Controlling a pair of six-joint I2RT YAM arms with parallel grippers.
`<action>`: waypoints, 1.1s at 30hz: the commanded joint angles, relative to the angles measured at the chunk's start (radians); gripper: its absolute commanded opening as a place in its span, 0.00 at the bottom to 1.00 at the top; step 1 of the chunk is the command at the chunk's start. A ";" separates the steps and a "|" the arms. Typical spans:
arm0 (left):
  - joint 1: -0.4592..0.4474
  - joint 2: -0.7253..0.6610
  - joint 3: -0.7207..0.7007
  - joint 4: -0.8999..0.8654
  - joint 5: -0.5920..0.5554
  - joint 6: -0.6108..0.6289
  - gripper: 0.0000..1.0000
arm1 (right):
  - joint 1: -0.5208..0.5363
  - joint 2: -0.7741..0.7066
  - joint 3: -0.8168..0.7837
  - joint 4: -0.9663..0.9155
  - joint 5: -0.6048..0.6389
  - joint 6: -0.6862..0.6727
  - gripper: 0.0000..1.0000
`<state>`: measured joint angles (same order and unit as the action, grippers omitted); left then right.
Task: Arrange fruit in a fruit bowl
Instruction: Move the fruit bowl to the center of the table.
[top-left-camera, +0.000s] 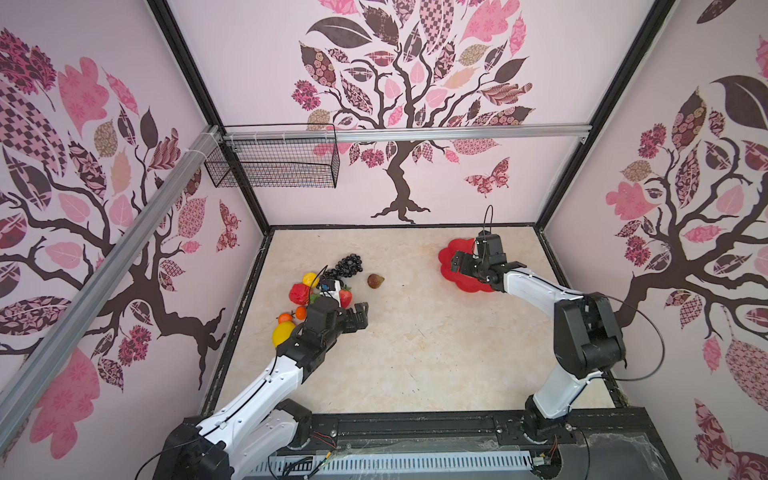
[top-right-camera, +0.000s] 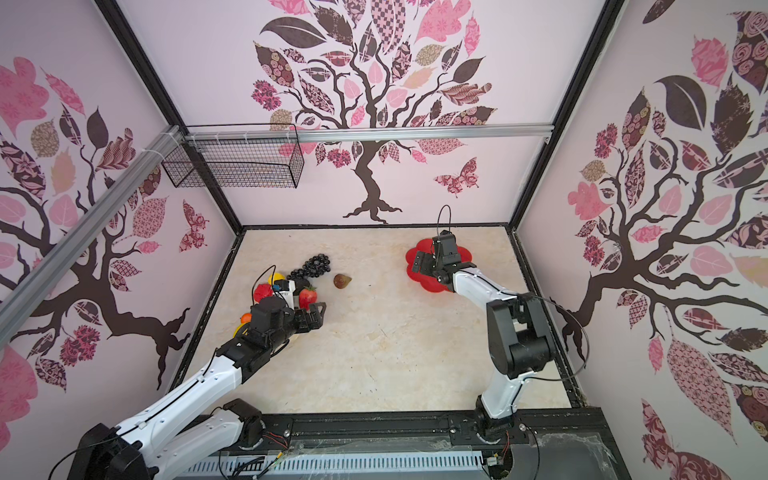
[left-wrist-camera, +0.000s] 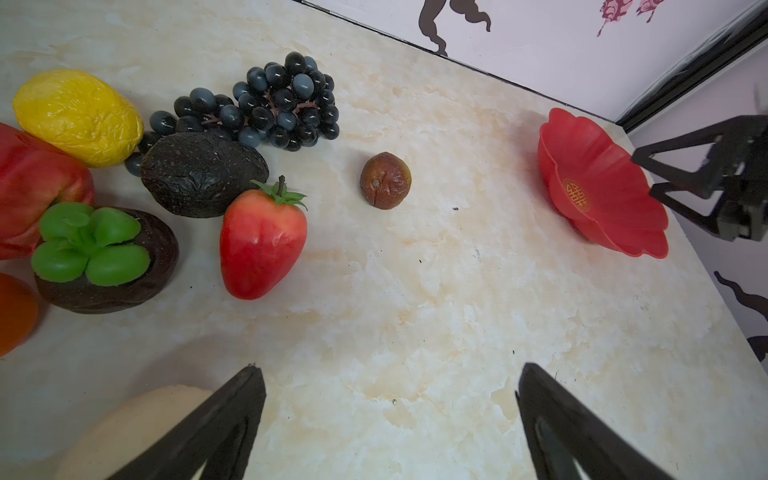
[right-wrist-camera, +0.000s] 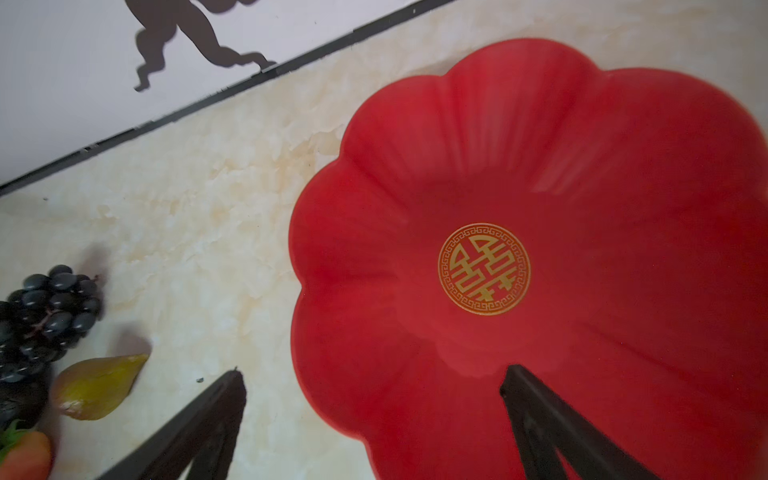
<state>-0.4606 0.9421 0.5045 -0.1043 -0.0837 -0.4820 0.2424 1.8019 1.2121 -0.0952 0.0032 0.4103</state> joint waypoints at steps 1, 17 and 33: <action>-0.004 -0.025 -0.026 0.036 0.004 0.028 0.98 | 0.009 0.105 0.104 -0.085 -0.013 -0.025 1.00; -0.004 0.000 -0.026 0.045 -0.026 0.034 0.98 | 0.053 0.348 0.338 -0.183 -0.088 -0.057 1.00; -0.004 -0.004 -0.024 0.029 -0.069 0.033 0.98 | 0.124 0.370 0.334 -0.235 -0.079 -0.077 1.00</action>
<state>-0.4610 0.9470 0.5045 -0.0830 -0.1265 -0.4622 0.3431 2.1609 1.5528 -0.2802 -0.0612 0.3386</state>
